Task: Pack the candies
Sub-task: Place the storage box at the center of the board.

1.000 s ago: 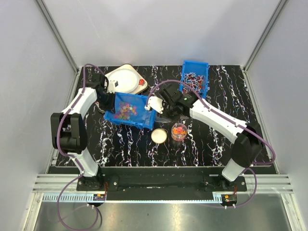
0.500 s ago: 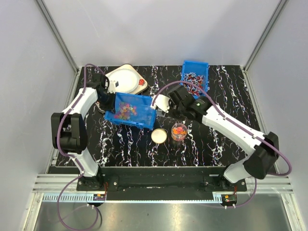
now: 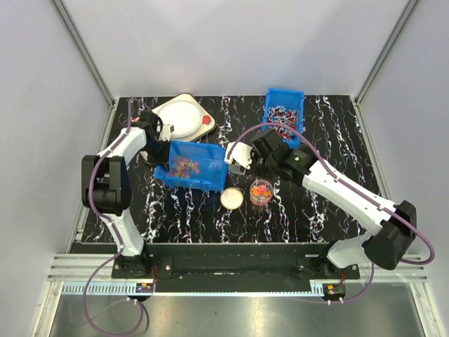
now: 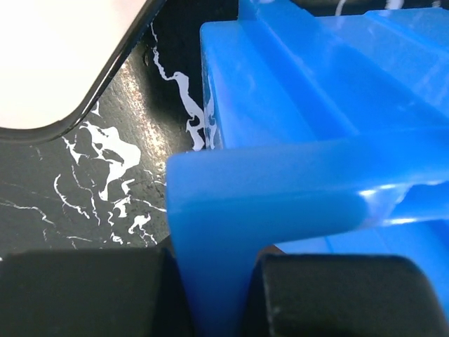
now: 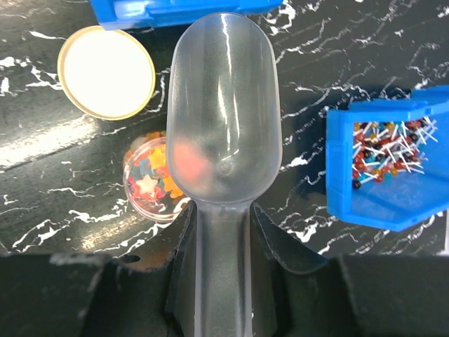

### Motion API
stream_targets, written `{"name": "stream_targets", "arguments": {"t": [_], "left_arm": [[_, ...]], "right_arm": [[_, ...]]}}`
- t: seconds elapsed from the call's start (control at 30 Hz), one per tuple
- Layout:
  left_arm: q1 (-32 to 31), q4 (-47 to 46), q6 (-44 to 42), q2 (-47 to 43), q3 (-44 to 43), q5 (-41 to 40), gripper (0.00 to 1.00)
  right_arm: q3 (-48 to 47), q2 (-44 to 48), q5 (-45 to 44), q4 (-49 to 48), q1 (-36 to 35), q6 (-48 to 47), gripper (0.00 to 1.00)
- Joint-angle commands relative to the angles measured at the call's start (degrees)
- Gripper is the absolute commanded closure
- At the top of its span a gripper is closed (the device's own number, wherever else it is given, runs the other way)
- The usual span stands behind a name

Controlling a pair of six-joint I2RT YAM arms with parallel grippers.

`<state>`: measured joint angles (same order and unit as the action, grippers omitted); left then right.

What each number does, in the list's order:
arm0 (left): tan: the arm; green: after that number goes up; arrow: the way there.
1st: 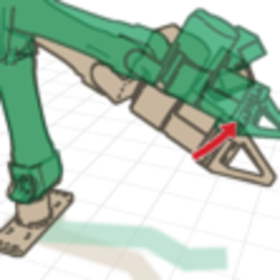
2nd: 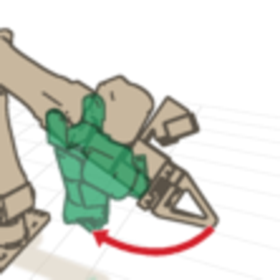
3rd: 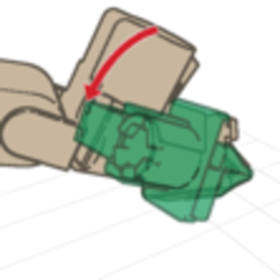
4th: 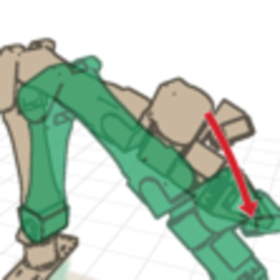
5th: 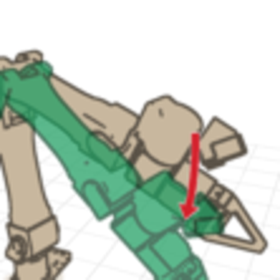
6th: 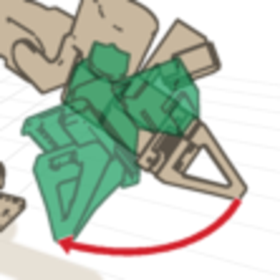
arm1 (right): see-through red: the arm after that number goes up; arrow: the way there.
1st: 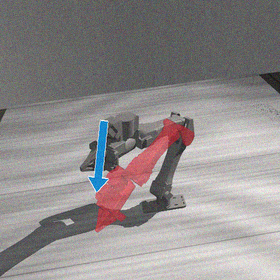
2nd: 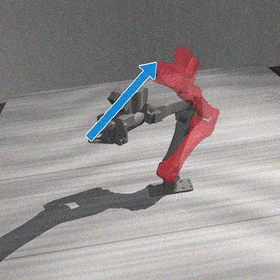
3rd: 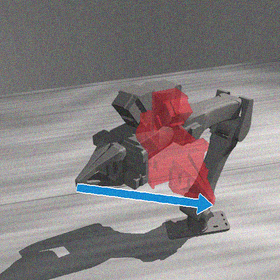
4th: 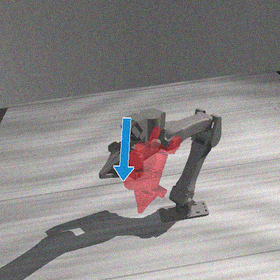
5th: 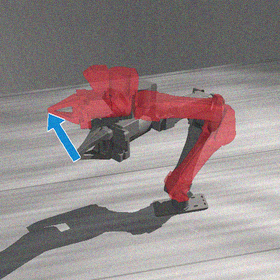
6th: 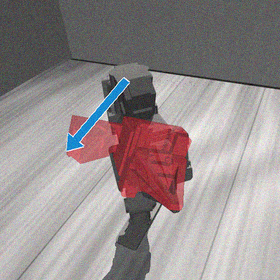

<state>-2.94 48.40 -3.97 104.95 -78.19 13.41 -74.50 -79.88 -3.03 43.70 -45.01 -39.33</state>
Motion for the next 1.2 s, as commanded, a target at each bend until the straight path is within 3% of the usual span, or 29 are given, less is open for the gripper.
{"name": "stream_targets", "arguments": {"t": [0.0, 0.27, 0.47, 0.87, 1.17], "left_arm": [[0.74, -0.50, 1.86, 0.87, -3.28, 0.66, 1.00], [1.44, -0.68, 2.47, 2.63, -3.63, -0.40, 1.00], [1.80, -0.68, 2.65, 2.55, -3.98, 0.74, 0.84], [2.94, -2.08, 3.53, -0.52, -3.98, 3.46, 0.62], [8.74, -5.07, 1.07, -13.97, -3.81, 17.51, 0.45]], "right_arm": [[0.32, 2.09, 2.76, -3.01, -0.51, 0.40, 1.00], [0.67, 2.44, 2.85, -3.01, -0.43, 0.31, 1.00], [0.41, 2.62, 2.85, -3.01, -0.51, 0.31, 1.00], [-1.26, 1.57, 4.61, -3.10, -0.51, 0.57, 1.00], [-2.23, 1.48, 7.95, -5.81, -0.43, -0.74, 1.00]]}}
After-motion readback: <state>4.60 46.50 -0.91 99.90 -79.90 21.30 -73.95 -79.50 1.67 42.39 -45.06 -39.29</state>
